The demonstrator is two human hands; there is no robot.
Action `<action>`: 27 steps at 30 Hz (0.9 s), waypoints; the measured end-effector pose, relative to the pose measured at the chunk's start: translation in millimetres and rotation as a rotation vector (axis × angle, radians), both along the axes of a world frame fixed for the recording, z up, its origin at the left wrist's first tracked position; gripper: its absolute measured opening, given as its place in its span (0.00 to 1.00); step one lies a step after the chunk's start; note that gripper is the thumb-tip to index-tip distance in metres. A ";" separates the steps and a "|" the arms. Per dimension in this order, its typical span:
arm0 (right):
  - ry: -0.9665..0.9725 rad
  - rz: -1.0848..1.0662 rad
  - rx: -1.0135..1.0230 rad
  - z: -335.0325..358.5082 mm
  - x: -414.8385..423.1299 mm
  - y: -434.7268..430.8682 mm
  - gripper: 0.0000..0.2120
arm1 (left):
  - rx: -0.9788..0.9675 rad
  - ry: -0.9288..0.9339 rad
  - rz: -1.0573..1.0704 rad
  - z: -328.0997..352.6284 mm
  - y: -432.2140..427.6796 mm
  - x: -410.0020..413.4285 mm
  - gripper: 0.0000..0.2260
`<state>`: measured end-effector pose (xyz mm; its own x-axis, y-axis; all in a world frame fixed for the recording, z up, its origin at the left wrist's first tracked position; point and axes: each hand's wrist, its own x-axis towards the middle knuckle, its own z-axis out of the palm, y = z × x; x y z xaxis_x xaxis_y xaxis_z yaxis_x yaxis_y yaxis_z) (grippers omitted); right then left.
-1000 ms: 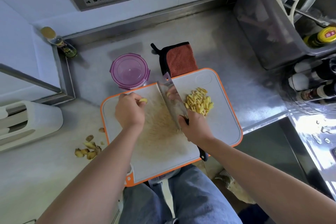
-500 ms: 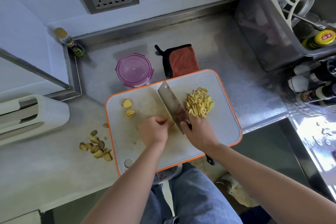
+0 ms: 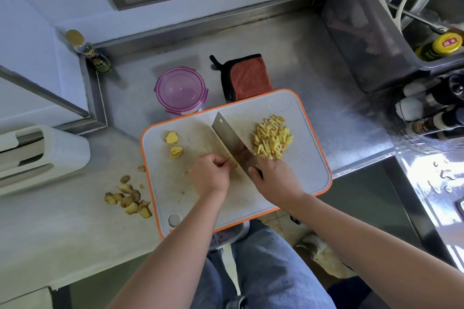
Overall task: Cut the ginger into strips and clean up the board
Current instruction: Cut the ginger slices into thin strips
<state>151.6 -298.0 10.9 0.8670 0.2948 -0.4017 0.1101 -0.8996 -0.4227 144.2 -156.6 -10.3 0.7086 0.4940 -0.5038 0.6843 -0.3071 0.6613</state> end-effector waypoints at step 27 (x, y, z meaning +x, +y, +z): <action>-0.010 -0.010 -0.027 3.4 -6.1 6.6 0.09 | -0.053 -0.002 0.021 -2.2 1.9 3.0 0.10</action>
